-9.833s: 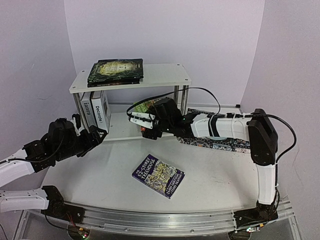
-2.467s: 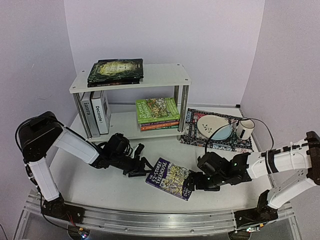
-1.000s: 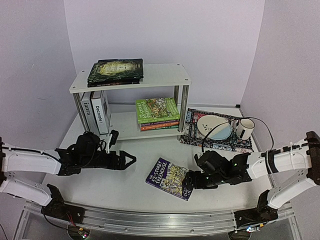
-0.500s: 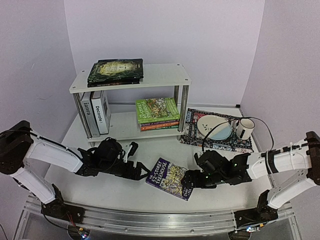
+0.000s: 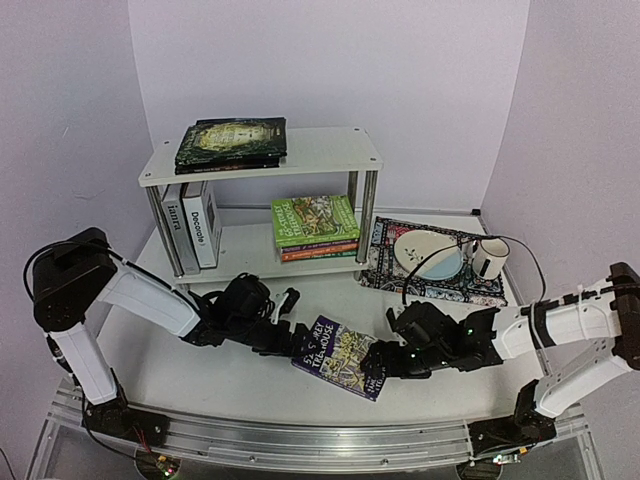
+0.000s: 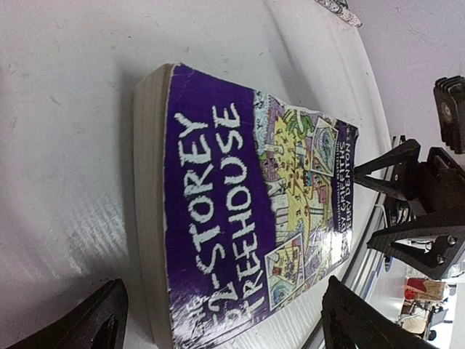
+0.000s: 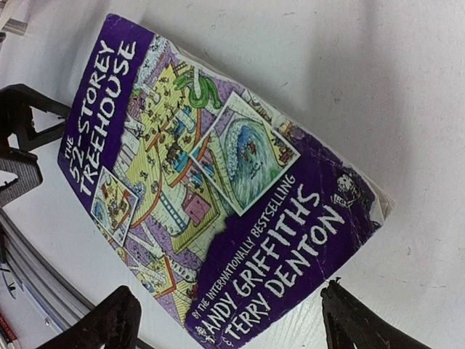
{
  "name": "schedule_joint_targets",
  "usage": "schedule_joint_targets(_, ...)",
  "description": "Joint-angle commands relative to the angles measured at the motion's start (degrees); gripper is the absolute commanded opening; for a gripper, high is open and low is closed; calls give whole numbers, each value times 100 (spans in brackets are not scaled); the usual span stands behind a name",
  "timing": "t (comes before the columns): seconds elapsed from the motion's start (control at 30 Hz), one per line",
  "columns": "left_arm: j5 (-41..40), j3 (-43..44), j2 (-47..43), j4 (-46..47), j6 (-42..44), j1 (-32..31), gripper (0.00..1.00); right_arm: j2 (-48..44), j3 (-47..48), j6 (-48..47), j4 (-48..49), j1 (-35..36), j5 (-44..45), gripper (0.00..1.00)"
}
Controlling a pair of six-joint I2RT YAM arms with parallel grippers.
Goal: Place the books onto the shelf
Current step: Adjust the book at the center of the board.
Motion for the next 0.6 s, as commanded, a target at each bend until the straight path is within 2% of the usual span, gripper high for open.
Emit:
schedule_joint_targets(0.0, 402, 292, 288, 90, -28, -10, 93, 178, 5, 23, -57, 27, -63, 86)
schedule_joint_targets(0.4, 968, 25, -97, 837, -309, -10, 94, 261, 59, -108, -26, 25, -70, 85)
schedule_joint_targets(0.57, 1204, -565, -223, 2072, -945, 105, 93, 277, 13, -109, -18, 30, -54, 85)
